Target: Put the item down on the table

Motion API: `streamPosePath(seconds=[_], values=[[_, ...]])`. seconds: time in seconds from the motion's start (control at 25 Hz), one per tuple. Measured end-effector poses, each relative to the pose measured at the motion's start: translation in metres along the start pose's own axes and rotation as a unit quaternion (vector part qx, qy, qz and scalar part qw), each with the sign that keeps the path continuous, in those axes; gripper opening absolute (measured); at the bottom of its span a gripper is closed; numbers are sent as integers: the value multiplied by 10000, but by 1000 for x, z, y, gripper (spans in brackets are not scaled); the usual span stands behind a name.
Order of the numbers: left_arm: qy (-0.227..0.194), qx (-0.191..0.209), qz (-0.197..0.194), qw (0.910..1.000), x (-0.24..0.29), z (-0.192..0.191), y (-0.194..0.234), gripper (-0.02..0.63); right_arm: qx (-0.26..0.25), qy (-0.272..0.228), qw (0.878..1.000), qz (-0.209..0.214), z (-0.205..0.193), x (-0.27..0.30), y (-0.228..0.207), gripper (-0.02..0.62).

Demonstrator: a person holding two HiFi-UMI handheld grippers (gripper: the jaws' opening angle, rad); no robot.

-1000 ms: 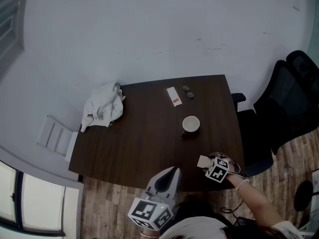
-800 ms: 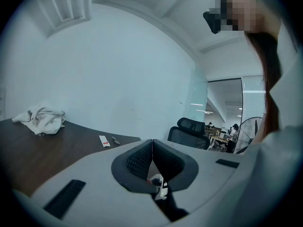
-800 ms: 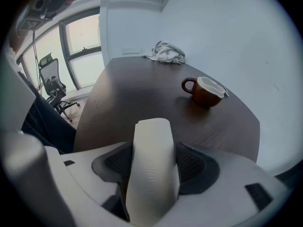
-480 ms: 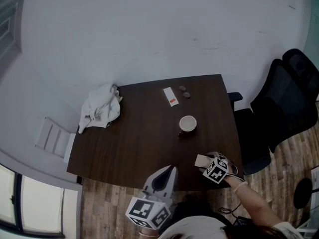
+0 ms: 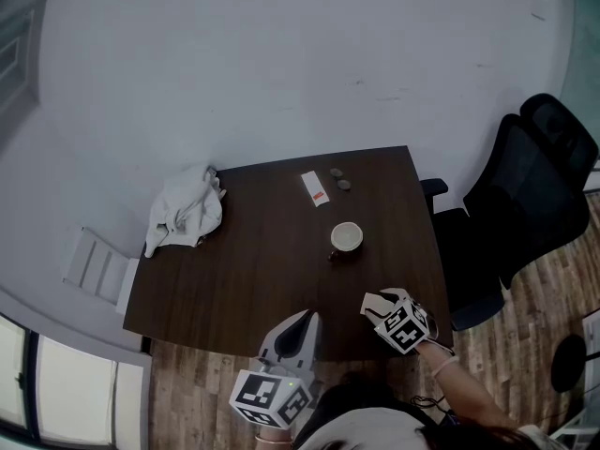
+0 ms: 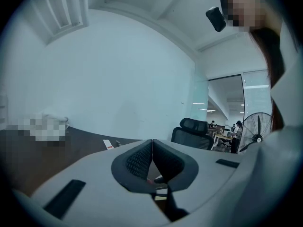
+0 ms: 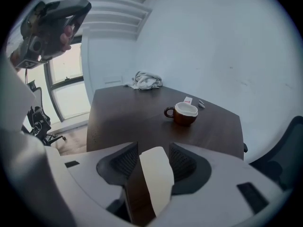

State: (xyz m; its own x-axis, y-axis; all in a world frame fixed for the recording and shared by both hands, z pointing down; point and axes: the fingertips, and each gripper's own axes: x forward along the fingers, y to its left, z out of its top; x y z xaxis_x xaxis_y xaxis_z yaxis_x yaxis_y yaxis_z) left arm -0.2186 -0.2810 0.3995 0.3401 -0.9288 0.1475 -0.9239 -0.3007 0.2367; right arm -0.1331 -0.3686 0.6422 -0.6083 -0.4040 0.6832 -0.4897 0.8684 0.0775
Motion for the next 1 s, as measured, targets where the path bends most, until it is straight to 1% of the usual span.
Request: streamPosePath(seconds=[0.28,0.52,0.76,1.0], values=[[-90,29,20,10000,-11,6,-6,18,479,-573,9968,-273,24,-34,7,174],[-134,192,30,9997,-16,6,-9,18,618,-986,9917,-555,42,-62,6,130],[-166,224,-11,9996,-18,5,-10,18,800,-1383,9848,-676,65,-88,9,113],[-140,281,-54,9995,-18,5,-11,18,782,-1769,9779,-795,92,-113,17,83]])
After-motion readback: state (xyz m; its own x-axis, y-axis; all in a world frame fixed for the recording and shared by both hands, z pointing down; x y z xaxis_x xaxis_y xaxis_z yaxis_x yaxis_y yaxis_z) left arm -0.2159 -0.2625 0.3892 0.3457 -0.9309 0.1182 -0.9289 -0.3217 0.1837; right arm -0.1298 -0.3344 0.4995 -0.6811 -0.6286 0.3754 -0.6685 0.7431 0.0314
